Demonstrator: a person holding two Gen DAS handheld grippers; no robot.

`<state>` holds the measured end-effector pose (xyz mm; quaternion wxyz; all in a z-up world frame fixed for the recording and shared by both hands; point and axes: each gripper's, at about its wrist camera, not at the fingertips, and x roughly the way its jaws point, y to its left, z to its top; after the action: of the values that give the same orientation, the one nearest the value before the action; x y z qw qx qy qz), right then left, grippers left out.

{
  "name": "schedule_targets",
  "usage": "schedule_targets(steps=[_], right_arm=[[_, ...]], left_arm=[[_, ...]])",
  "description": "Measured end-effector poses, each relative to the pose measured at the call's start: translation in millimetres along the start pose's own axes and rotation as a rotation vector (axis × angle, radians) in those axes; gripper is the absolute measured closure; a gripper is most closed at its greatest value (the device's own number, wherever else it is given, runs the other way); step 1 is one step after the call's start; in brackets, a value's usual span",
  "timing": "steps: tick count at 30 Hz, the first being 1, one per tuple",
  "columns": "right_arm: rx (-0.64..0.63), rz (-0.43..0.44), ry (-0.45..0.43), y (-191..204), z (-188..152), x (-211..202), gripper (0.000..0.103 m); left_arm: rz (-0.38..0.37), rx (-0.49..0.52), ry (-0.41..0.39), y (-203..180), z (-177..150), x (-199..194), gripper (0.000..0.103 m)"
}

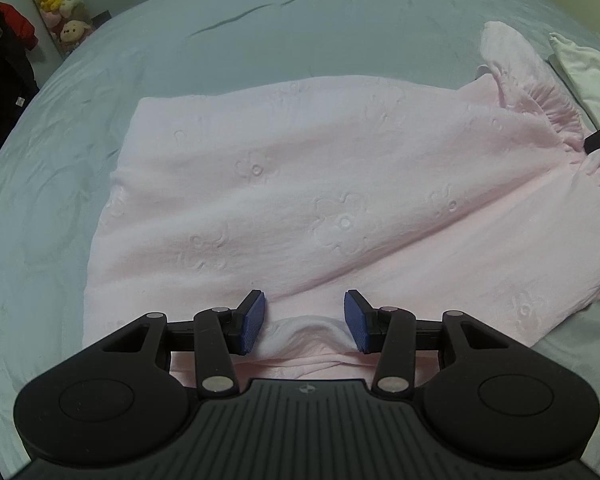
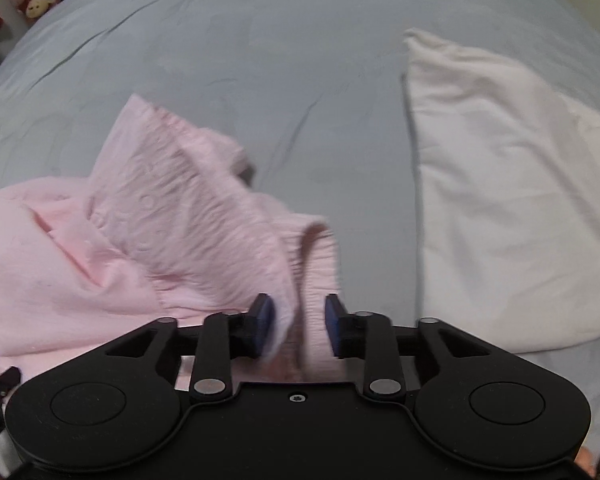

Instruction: Fold clothes

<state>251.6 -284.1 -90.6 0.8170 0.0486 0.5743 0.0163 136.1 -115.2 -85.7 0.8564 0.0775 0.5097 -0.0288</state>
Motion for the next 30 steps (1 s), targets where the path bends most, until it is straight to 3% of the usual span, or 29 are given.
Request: schedule_targets(steps=[8,12,15,18,21,30], right_arm=[[0.159,0.128,-0.024,-28.7,-13.9,-30.3,0.04],[0.24,0.206,-0.001,-45.5,-23.5,-29.8,0.032],[0.291,0.252,0.036,-54.6,-30.4,-21.8,0.032],[0.285,0.298,0.058,-53.8,-34.9,-18.4,0.028],[0.251,0.321,0.08,-49.1,-35.1,-9.5,0.008],[0.123,0.307,0.143,-25.3,-33.5,12.8,0.007]], left_arm=[[0.009,-0.058,-0.092,-1.7,2.2,-31.1,0.06],[-0.005,-0.069,-0.11,-6.2,8.5,-35.4,0.06],[-0.02,-0.057,-0.101,-14.5,12.2,-31.3,0.06],[-0.037,-0.032,-0.089,-24.8,13.4,-25.5,0.06],[-0.049,-0.007,-0.076,-35.0,14.5,-19.1,0.06],[-0.058,0.029,-0.048,-47.2,16.1,-2.6,0.06]])
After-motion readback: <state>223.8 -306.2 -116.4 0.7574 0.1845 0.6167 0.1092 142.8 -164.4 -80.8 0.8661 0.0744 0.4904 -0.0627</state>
